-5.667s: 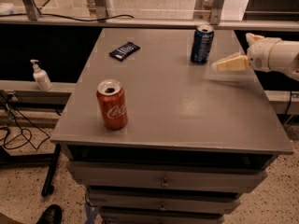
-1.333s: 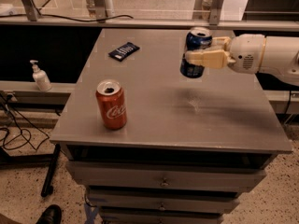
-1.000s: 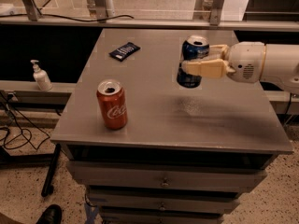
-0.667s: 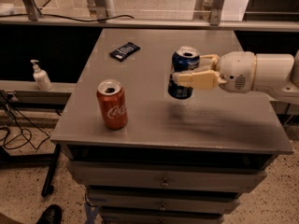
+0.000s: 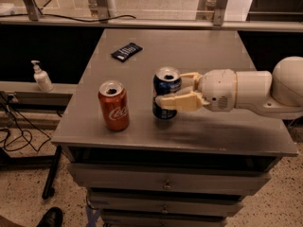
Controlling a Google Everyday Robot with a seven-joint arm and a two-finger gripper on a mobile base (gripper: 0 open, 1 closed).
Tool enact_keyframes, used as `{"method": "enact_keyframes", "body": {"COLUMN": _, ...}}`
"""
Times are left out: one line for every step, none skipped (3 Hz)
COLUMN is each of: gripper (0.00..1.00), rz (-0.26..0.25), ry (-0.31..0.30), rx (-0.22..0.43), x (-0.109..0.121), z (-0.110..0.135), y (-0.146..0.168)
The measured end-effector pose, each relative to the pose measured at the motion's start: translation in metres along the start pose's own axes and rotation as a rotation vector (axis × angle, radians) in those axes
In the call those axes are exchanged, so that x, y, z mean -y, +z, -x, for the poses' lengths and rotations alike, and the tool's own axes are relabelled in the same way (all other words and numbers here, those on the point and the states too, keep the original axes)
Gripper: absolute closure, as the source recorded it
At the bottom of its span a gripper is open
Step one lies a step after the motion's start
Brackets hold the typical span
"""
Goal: Move pepsi can near coke can
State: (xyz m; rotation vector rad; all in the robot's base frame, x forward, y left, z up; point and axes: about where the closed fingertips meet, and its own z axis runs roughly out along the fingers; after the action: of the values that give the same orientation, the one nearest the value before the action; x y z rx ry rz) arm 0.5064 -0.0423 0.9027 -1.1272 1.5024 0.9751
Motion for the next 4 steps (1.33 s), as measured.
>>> {"method": "enact_keyframes", "body": {"gripper": 1.00, "rz": 0.039, "ry": -0.030, "rx": 0.004, "x": -0.019, "z": -0.006, "y": 0.017}}
{"method": "enact_keyframes", "body": {"gripper": 1.00, "rz": 0.074, "ry": -0.058, "rx": 0.013, "x": -0.034, "z": -0.008, "y": 0.034}}
{"method": "enact_keyframes", "body": {"gripper": 1.00, "rz": 0.087, "ry": -0.079, "rx": 0.007, "x": -0.035, "z": -0.015, "y": 0.046}}
{"method": "enact_keyframes", "body": {"gripper": 1.00, "rz": 0.097, "ry": -0.090, "rx": -0.012, "x": -0.033, "z": -0.020, "y": 0.054}}
